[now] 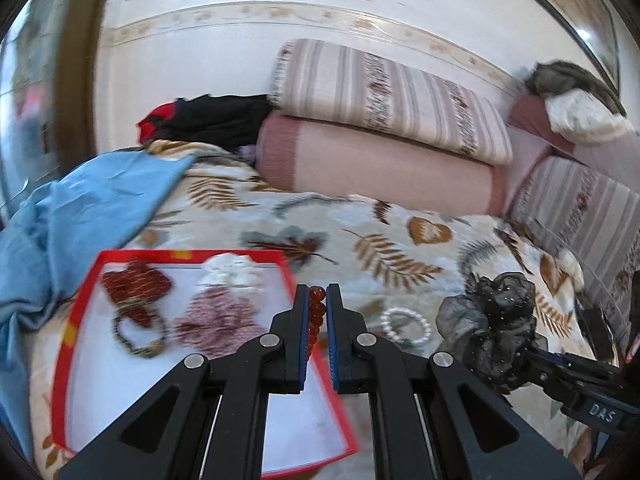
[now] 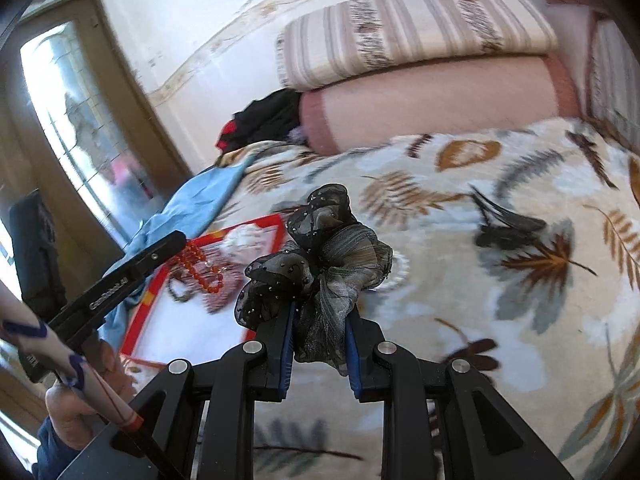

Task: Organize jewelry
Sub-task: 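Carry the red bead bracelet and black scrunchie over to the red-rimmed tray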

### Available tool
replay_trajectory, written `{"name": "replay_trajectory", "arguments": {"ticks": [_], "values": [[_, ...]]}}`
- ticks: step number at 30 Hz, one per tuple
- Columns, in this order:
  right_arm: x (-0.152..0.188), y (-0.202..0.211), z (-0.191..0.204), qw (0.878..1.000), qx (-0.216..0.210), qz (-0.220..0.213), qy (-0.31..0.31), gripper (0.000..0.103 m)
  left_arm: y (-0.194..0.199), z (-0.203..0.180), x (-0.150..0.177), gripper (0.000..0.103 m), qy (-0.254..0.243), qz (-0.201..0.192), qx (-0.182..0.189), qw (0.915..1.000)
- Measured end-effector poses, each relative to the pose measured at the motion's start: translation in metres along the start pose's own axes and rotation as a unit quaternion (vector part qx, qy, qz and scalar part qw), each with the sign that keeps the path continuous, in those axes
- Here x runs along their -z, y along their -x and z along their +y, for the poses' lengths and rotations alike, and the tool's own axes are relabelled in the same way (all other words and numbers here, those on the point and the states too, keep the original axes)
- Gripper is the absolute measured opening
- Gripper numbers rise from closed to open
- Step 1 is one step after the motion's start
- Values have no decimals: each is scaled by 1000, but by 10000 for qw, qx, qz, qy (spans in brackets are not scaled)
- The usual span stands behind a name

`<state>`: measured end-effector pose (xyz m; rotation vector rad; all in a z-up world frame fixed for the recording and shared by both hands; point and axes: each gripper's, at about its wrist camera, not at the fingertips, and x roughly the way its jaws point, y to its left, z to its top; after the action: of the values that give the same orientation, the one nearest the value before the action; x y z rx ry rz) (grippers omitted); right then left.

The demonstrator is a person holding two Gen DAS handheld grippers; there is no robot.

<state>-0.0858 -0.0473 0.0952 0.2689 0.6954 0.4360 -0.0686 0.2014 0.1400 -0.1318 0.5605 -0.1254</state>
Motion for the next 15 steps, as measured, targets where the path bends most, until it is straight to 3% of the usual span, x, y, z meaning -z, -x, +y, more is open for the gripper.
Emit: {"name": "replay_trajectory", "arguments": {"ticks": [8,15], "values": [[6,-26,67,9977,-294,221,561,24,11,57,4,8,399,7,-634,9972],[18,-56,102,9941,-443,536,835,24,8,85,9,8,583,101,-932,9939]]}}
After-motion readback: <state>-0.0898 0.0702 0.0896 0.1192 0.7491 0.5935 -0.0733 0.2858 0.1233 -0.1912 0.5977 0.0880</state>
